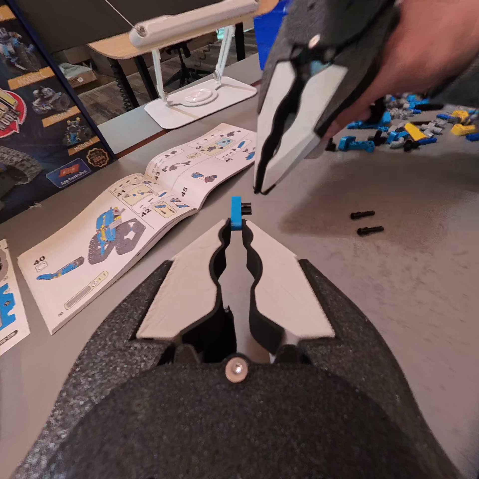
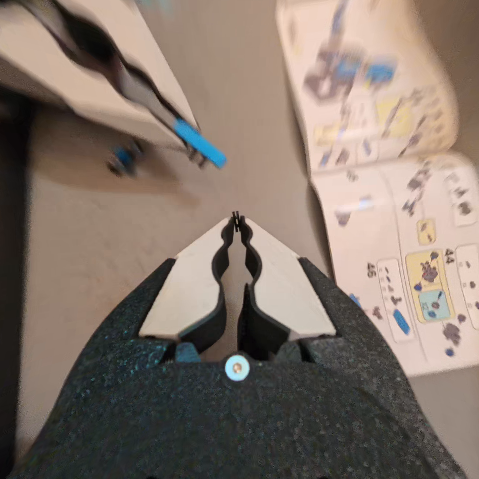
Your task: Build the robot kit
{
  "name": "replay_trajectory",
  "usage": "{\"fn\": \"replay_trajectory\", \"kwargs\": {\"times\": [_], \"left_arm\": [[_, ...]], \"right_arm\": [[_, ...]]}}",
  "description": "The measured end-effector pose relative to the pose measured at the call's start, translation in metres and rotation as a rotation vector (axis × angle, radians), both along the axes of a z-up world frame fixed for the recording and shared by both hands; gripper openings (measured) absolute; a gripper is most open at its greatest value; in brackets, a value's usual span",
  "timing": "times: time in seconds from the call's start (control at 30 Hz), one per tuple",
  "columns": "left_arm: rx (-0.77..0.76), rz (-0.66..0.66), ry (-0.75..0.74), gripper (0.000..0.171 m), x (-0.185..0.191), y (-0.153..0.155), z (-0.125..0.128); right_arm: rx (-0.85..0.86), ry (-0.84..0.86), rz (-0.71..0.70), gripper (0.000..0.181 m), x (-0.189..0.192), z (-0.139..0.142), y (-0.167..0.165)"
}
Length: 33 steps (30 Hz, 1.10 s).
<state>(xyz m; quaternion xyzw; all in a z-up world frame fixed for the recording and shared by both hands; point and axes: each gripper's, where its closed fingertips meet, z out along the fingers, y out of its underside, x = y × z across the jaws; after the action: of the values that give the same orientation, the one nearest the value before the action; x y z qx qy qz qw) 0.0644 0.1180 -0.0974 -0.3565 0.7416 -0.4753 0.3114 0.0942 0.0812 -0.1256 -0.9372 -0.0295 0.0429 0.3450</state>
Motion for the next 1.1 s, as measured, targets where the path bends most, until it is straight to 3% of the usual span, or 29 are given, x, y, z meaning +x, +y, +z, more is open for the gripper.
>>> {"fn": "replay_trajectory", "kwargs": {"times": [0.07, 0.13, 0.27, 0.4, 0.53, 0.73, 0.97, 1.1], "left_arm": [[-0.032, 0.031, -0.044, 0.007, 0.001, 0.005, 0.011], [-0.081, 0.038, -0.066, 0.007, 0.002, 0.007, 0.020], [-0.102, 0.043, -0.077, 0.007, 0.006, 0.006, 0.025], [-0.077, 0.032, -0.111, 0.007, 0.004, 0.000, 0.028], [-0.073, 0.016, -0.120, 0.007, -0.001, -0.001, 0.029], [-0.117, 0.016, -0.092, 0.007, -0.001, 0.002, 0.028], [-0.080, 0.001, -0.113, 0.007, -0.004, -0.001, 0.028], [0.088, 0.020, -0.185, 0.007, -0.002, -0.005, 0.024]], "right_arm": [[0.255, 0.099, -0.087, 0.004, -0.019, 0.035, 0.016], [0.367, 0.145, -0.165, 0.004, -0.032, 0.041, 0.023], [0.535, 0.423, -0.250, 0.004, -0.048, 0.058, 0.036], [0.546, 0.579, -0.265, 0.004, -0.048, 0.050, 0.039], [0.539, 0.569, -0.233, 0.004, -0.054, 0.049, 0.041], [0.546, 0.717, -0.209, 0.004, -0.064, 0.050, 0.048], [0.571, 0.554, -0.217, 0.004, -0.055, 0.061, 0.039], [0.535, 0.491, -0.245, 0.004, -0.050, 0.053, 0.036]]}}
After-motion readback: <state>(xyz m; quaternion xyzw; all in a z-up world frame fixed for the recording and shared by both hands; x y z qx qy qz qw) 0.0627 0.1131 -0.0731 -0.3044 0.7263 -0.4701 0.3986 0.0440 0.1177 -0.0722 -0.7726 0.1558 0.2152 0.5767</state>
